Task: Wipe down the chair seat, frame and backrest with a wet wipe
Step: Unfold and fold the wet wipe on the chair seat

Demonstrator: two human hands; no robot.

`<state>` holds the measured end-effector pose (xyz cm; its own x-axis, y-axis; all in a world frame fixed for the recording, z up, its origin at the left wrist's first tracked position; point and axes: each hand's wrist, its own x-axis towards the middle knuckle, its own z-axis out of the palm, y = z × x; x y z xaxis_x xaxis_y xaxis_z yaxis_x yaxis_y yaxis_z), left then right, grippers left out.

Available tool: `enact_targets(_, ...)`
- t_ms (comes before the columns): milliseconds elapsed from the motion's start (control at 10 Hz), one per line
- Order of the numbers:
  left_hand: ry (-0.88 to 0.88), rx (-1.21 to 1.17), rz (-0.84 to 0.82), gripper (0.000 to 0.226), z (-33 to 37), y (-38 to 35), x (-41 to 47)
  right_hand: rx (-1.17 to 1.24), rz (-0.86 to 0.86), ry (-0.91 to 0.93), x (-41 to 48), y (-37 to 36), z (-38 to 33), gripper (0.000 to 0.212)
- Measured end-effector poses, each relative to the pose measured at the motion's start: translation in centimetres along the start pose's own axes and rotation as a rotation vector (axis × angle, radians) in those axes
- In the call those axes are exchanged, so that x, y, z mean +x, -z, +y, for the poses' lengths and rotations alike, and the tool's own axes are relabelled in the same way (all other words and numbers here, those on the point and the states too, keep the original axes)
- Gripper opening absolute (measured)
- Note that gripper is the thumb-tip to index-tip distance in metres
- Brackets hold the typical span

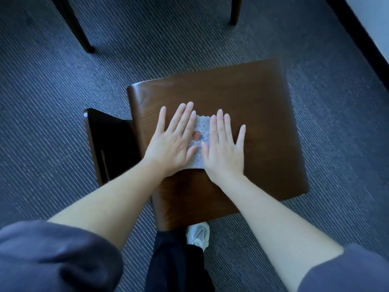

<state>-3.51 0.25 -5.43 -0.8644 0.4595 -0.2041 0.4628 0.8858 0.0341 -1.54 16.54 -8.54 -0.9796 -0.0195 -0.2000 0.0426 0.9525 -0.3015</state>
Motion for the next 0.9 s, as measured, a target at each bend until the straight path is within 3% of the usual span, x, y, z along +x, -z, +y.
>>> enact_targets(100,0.012,-0.021,-0.045,0.073,1.0,-0.1,-1.0,-0.088,-0.024,0.03,-0.7,1.0,0.2,0.067)
enact_targets(300,0.038,-0.031,-0.179,0.073,1.2,0.8,-1.3,0.107,-0.125,-0.029,0.1,0.8,0.1,0.071)
enact_targets(400,0.209,-0.145,-0.113,0.075,1.5,2.6,-1.9,-0.028,-0.031,-0.116,-1.6,3.7,-0.3,0.069)
enact_targets(500,0.462,-0.33,0.028,0.068,2.1,3.8,-3.1,0.129,0.046,-0.375,-3.5,6.7,-0.7,0.059)
enact_targets(700,0.807,-0.918,-0.06,0.055,3.2,4.7,-2.0,0.488,-0.039,-0.618,-2.1,7.1,-2.2,0.041)
enact_targets(800,0.97,-1.106,-0.169,0.04,3.0,5.0,-0.3,0.631,-0.133,-0.741,-0.9,6.8,-2.2,0.014)
enact_targets(900,1.016,-1.213,-0.264,0.027,2.3,4.9,-0.1,0.732,-0.252,-0.792,-0.8,7.6,-1.7,0.01)
